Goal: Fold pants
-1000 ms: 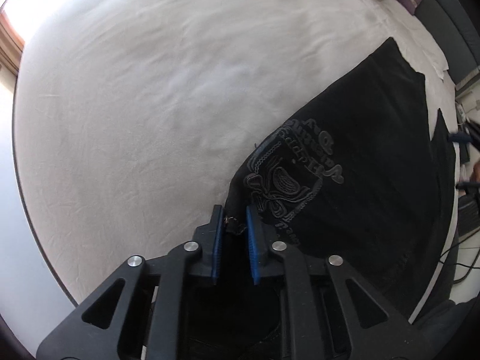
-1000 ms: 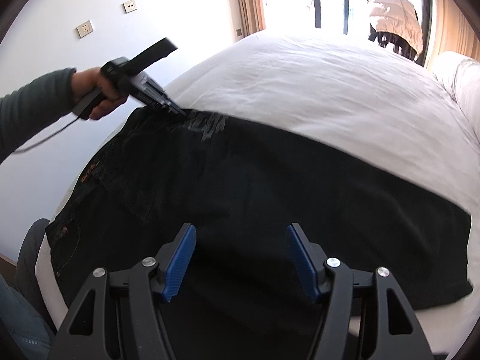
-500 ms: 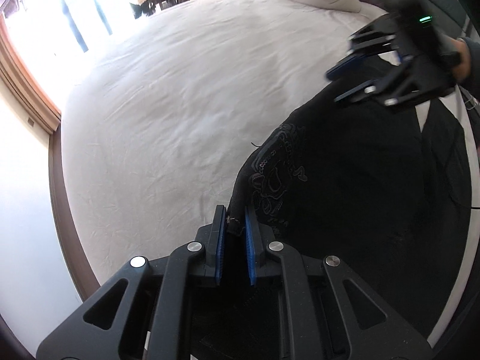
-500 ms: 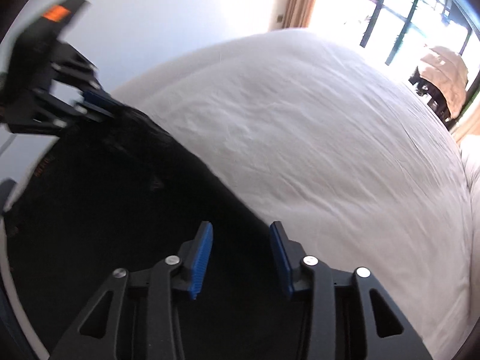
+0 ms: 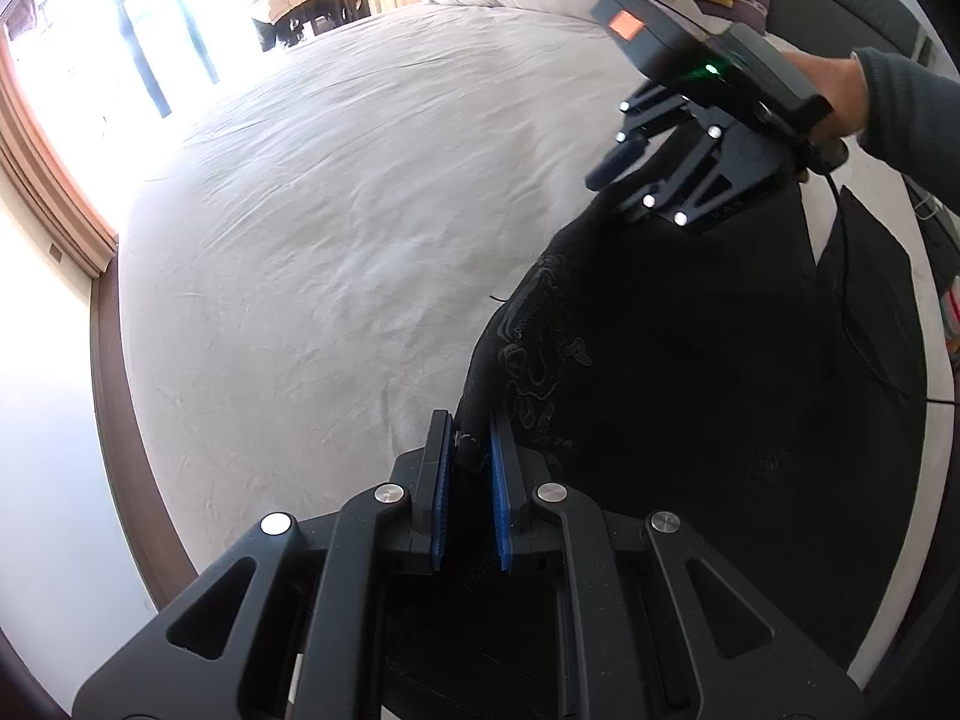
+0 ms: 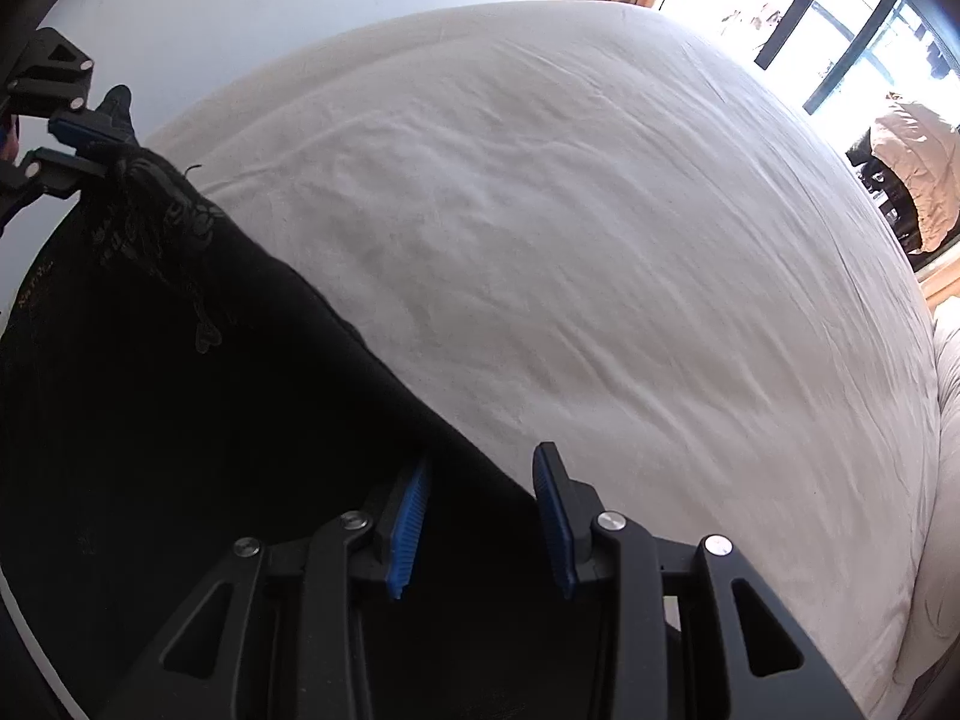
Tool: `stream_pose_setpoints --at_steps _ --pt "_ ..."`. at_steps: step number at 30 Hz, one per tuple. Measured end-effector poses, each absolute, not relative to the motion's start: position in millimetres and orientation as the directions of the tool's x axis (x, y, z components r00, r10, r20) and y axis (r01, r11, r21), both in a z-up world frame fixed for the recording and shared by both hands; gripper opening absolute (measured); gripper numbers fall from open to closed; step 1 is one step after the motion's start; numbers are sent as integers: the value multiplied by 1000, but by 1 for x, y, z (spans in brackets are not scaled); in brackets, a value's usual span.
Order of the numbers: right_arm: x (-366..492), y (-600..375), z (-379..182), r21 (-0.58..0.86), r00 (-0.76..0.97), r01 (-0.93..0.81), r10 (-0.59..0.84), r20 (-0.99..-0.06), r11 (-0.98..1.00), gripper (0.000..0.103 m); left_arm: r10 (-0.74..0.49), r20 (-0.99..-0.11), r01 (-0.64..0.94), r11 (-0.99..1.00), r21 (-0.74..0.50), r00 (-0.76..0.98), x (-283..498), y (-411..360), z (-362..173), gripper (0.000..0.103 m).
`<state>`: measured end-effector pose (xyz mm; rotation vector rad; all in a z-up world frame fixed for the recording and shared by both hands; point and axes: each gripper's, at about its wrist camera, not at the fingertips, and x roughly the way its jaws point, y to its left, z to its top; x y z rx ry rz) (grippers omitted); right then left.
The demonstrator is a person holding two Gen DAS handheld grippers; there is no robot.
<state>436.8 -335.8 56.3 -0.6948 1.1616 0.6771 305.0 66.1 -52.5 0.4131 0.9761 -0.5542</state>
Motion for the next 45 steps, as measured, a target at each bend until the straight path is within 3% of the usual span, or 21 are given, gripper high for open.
stream_pose_setpoints --at_steps 7,8,9,12,20,29,45 --pt "441 -322 60 -95 222 -803 147 -964 589 38 -256 -861 610 789 78 440 302 67 -52 11" --pt "441 -319 58 -92 213 -809 143 -967 581 34 -257 -861 610 789 76 439 302 67 -52 11" --pt "440 -316 57 -81 199 -813 146 -969 576 23 -255 -861 609 789 77 440 302 66 -52 11" --pt "434 -312 58 -69 193 -818 160 -968 571 12 -252 -861 605 792 79 441 302 67 -53 11" --pt "410 -321 81 -83 259 -785 204 -944 614 5 -255 -853 589 805 73 455 293 63 -48 10" --pt "360 -327 115 -79 364 -691 251 -897 718 4 -269 -837 590 803 78 477 247 54 -28 10" --pt "242 -350 177 -108 339 -745 233 -911 659 4 -321 -822 639 767 67 471 121 38 1 10"
